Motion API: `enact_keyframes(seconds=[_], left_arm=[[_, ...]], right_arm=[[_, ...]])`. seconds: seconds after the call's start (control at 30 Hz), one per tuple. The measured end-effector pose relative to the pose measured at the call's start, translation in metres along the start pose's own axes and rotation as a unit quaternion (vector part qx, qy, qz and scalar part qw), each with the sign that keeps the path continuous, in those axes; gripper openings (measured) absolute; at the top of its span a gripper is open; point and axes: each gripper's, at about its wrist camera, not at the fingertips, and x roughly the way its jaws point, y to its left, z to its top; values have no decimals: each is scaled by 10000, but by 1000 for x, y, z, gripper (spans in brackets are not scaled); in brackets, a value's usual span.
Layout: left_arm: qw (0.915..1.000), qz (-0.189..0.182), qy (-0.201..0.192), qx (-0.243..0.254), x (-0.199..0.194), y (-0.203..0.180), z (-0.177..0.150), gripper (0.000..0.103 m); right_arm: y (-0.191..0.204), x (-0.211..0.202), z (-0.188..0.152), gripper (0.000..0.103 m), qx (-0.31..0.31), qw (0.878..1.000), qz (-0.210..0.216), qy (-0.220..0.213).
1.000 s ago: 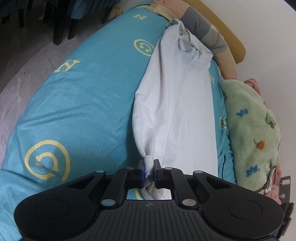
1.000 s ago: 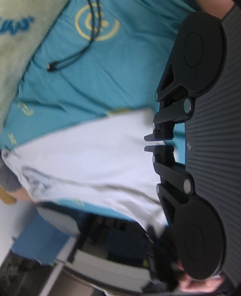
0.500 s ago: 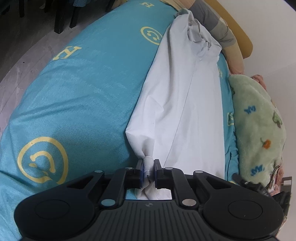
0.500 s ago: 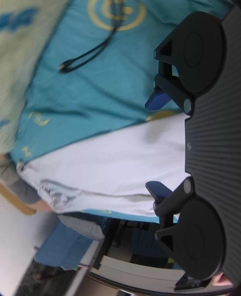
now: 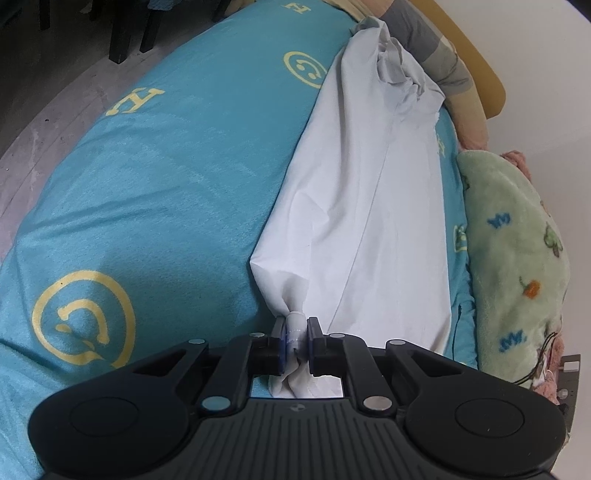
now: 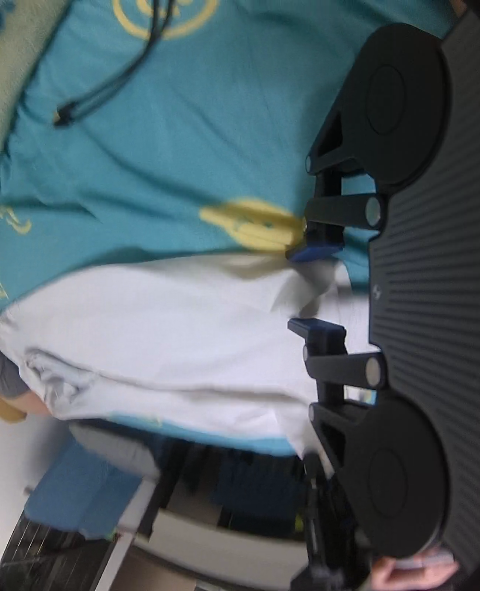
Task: Fold clothes
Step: 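Lift the hem with the left gripper and fold it toward the collar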
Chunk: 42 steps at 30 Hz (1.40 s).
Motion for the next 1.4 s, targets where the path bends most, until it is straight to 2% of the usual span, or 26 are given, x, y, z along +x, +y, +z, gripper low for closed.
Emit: enact_keyframes(seconds=[0.1,0.17,0.23,0.3,0.37,0.47,0.53,0.6,0.63,0.67,0.73,0.8,0.87,0.97,1.1,1.23,1.4], left_arm=[[10000,82,9,-3,1,-2,-1,13],[9999,109,41,-8,1,-1,-1,16],[9999,104,79,-15,4,-1,0,17],[9999,98,118,-28,6,1,1,17],[9998,97,158,-40,7,2,2,17],[9997,132,183,-21,10,0,2,14],[9997,144,162,68,10,-3,1,11],[9996,145,119,200,8,-8,-1,10],[9997,113,61,218,4,-10,-1,9],[9997,82,4,237,-1,-13,-2,9],[9997,-124,-143,161,-15,-15,-3,9],[9985,-441,-324,21,-36,-19,-4,9],[9960,-719,-523,86,-62,-30,-8,8],[9900,-1133,-822,184,-101,-47,-13,8],[9781,-1667,-1203,313,-152,-69,-20,8],[9764,-1775,-1177,363,-176,-62,-57,8],[9805,-1718,-912,284,-168,-33,-96,8]], right_arm=[[-4,-5,3,37,162,9998,-92,-110],[-7,-10,3,44,190,9995,-163,-192],[-8,-8,3,49,221,9997,-13,-112],[-3,1,2,49,140,9992,344,134],[11,11,-3,49,-288,9983,380,349],[36,17,-14,49,-1194,9924,-69,304],[50,19,-23,47,-1744,9837,-281,327],[63,20,-29,25,-2238,9725,-531,354],[65,19,-30,12,-2287,9709,-621,340],[64,17,-27,9,-2221,9727,-582,327],[65,1,-18,8,-1995,9789,-413,183],[74,-28,-9,8,-1866,9821,-199,-132],[82,-57,1,7,-1737,9838,15,-449],[105,-109,12,7,-1745,9797,334,-934],[126,-176,13,7,-1929,9696,632,-1367],[118,-227,-12,7,-1984,9643,810,-1554],[81,-229,-57,7,-1784,9693,933,-1410]])
